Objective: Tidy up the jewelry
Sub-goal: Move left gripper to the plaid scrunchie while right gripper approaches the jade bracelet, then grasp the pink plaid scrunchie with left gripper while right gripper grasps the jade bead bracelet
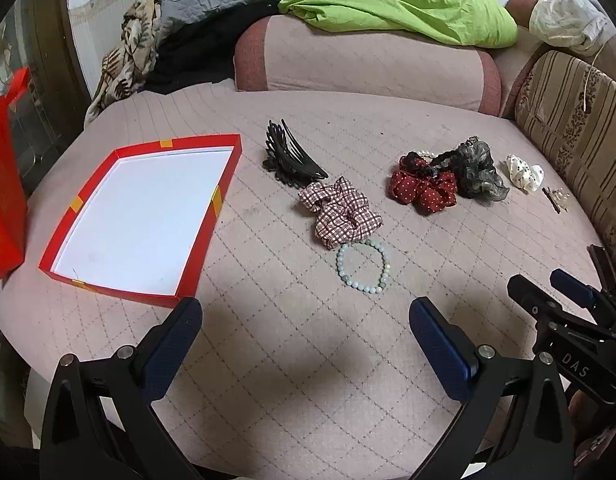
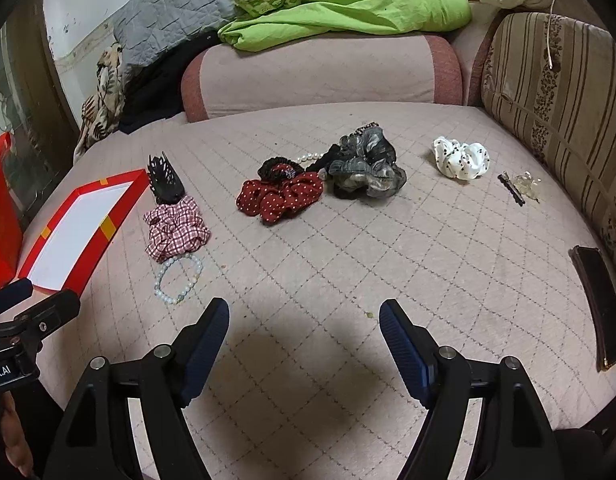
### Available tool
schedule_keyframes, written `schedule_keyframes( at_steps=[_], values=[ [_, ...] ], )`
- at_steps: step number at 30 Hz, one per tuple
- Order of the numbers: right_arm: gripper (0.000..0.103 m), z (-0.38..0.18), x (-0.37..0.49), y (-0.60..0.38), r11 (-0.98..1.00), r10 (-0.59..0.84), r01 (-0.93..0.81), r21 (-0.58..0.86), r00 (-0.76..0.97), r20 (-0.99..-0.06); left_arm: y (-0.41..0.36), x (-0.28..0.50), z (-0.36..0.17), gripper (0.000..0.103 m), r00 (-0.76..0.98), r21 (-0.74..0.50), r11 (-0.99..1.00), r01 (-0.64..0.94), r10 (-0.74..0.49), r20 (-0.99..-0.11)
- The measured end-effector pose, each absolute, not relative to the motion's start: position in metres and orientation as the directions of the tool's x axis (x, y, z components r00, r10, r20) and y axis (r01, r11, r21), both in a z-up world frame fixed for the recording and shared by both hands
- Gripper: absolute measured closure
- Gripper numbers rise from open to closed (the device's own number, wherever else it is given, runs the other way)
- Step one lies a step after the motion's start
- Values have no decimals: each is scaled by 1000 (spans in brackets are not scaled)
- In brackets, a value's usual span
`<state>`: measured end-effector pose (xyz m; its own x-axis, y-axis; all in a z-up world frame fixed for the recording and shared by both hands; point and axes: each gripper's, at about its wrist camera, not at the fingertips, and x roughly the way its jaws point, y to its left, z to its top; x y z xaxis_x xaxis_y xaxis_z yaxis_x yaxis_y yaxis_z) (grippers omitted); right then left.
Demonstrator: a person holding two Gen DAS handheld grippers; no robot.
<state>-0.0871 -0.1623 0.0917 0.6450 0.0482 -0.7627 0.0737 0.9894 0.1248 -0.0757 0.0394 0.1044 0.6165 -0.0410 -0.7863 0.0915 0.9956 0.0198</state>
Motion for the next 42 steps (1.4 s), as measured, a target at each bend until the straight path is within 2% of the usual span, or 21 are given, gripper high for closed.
schedule_keyframes(
  at_steps=[10,20,25,30,33,37,42],
  values=[
    [21,86,-84,-160,989,65,64,134,626,-777,45,-69,97,0,590,0,996,86,-51,-806],
    [20,75,-77,-151,988,119,12,157,600,-792,87,-48,105,0,589,-73,997,7,-63,-805],
    [21,72,-68,-137,984,167,-54,167,588,-792,92,-25,104,18,555,-143,989,42,-142,-820],
    [21,73,-49,-115,970,244,-155,188,582,-776,87,12,93,18,512,-225,973,54,-221,-830],
    [27,70,-34,-100,959,280,-208,193,566,-776,77,31,85,18,488,-239,968,75,-245,-838],
    [49,53,-16,-81,947,306,-249,201,516,-800,63,60,67,18,441,-259,961,98,-275,-854],
    [55,34,-3,-72,948,303,-241,206,495,-814,54,82,46,19,392,-282,953,111,-303,-869]
  ],
)
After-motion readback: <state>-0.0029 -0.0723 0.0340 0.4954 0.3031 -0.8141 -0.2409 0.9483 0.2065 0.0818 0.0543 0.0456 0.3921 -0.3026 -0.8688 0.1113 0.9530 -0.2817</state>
